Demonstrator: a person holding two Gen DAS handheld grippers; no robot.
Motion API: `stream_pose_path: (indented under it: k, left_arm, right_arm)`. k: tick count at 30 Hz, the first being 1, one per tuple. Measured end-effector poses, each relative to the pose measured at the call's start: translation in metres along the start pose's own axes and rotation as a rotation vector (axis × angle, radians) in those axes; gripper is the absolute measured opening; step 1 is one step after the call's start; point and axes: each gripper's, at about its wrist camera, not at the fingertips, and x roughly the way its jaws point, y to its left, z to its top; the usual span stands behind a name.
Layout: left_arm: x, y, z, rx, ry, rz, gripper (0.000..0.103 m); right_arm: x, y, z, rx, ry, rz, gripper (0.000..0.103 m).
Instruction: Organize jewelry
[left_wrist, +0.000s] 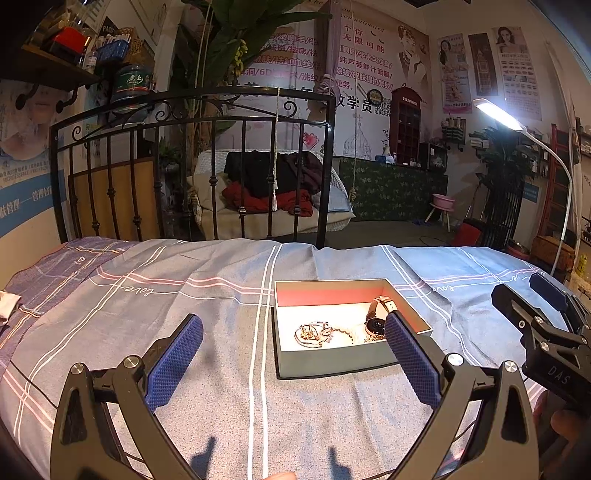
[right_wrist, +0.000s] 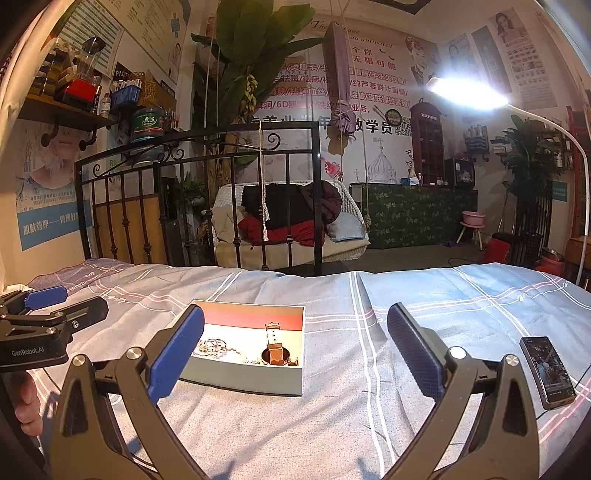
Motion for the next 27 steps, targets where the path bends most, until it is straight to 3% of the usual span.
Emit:
stream_pose_path:
  k: [27]
  left_arm:
    - [0.003, -0.0013, -0.0059, 0.006, 0.008, 0.0, 0.096]
  right_arm:
    - [0.0031, 0.0054, -0.0051, -0.007, 0.013, 0.013, 0.098]
